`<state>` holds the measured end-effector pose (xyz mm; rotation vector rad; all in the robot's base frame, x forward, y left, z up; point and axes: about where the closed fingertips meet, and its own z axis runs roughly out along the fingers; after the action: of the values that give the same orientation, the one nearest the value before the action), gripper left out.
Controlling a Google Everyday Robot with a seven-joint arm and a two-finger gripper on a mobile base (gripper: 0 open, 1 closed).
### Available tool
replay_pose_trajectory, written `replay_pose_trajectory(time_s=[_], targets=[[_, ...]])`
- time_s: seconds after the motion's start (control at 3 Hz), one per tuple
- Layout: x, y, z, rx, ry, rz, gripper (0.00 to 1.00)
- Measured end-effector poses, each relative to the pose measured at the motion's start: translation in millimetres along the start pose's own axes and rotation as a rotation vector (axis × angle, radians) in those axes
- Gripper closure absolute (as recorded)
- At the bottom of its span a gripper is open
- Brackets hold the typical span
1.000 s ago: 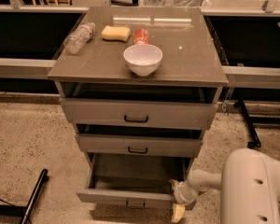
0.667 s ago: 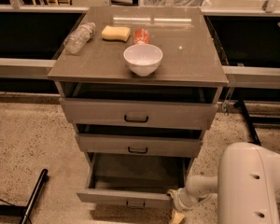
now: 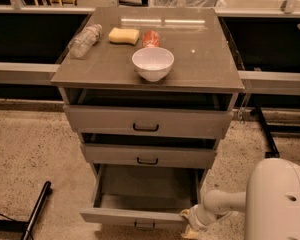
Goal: Open bottom drawer
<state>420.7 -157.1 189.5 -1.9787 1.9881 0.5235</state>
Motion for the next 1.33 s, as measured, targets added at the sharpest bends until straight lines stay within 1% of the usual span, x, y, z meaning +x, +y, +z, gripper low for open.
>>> replay_pose_trajectory(time_s=[0.33,0.67,1.0,1.33], targets=[[0,-3,0,0.000,0.000,0.000,0.52],[-9,3,-10,0.007,-0.007,-0.043,0.53],[-23,8,-22,0.019,0.001,-0.095,0.52],[-33,12,-31,0.032,0.011,-0.131,0.51]])
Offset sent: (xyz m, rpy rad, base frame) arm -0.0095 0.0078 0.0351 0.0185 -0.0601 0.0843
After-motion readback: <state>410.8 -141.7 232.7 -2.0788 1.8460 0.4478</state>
